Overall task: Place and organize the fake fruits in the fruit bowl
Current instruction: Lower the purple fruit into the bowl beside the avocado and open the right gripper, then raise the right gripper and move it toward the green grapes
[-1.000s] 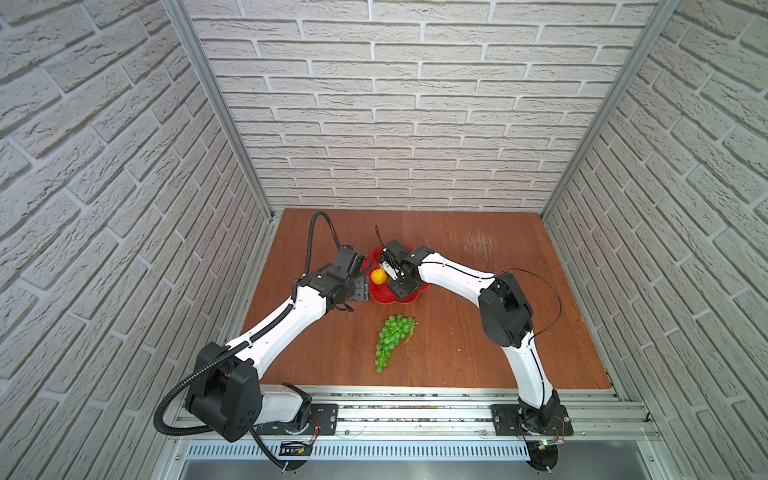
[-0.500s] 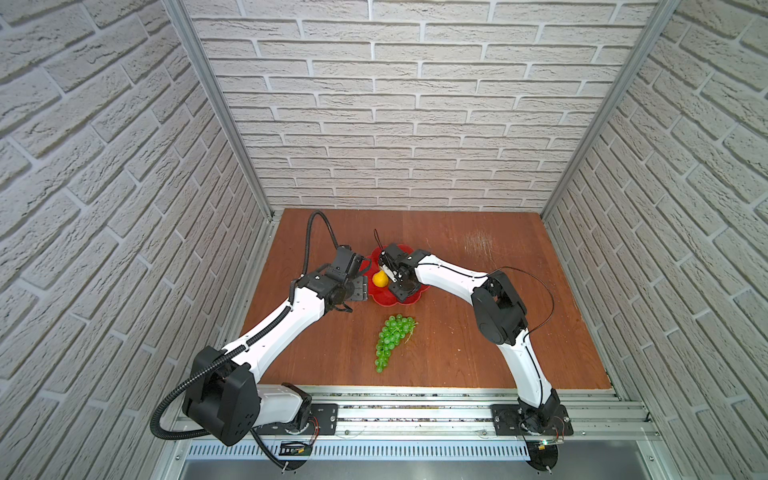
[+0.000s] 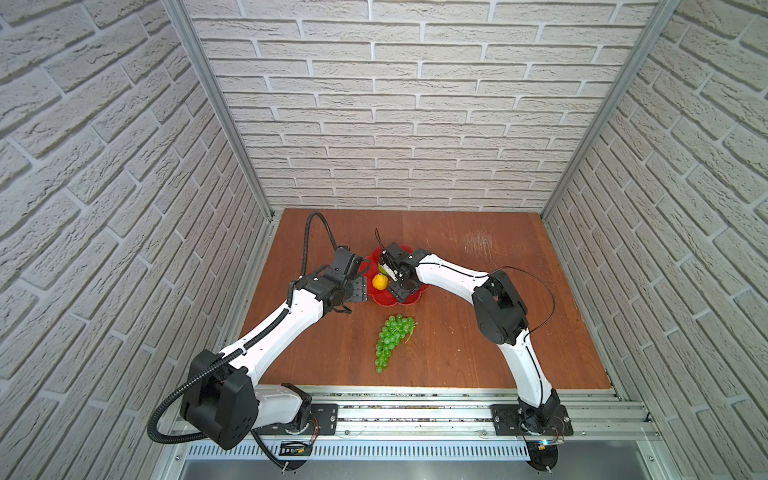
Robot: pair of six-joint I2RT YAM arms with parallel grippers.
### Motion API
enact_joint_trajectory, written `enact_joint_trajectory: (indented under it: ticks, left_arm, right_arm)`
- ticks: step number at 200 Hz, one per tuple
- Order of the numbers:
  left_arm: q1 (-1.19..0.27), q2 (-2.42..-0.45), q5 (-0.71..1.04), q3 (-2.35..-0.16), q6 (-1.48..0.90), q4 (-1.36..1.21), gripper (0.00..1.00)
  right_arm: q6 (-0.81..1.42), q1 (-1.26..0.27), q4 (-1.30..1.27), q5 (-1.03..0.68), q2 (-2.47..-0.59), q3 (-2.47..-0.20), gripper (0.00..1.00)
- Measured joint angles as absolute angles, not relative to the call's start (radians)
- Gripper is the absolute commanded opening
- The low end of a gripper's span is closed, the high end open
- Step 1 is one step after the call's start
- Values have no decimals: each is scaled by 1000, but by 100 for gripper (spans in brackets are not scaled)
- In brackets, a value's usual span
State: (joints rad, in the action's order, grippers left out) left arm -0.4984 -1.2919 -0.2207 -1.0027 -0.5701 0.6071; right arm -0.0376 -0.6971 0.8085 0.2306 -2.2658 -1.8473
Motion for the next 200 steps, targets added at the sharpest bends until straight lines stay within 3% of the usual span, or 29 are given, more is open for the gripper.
enact_joint_trajectory:
  ticks: [116, 200]
  left_arm:
    - [-498, -1319, -200, -1005, -570, 597, 78]
    - [-498, -1361, -155, -1004, -581, 553, 78]
  right_arm:
    - [-34, -705, 810, 220, -2066, -1803, 72]
    - [85, -705, 723, -19, -1578, -1327, 64]
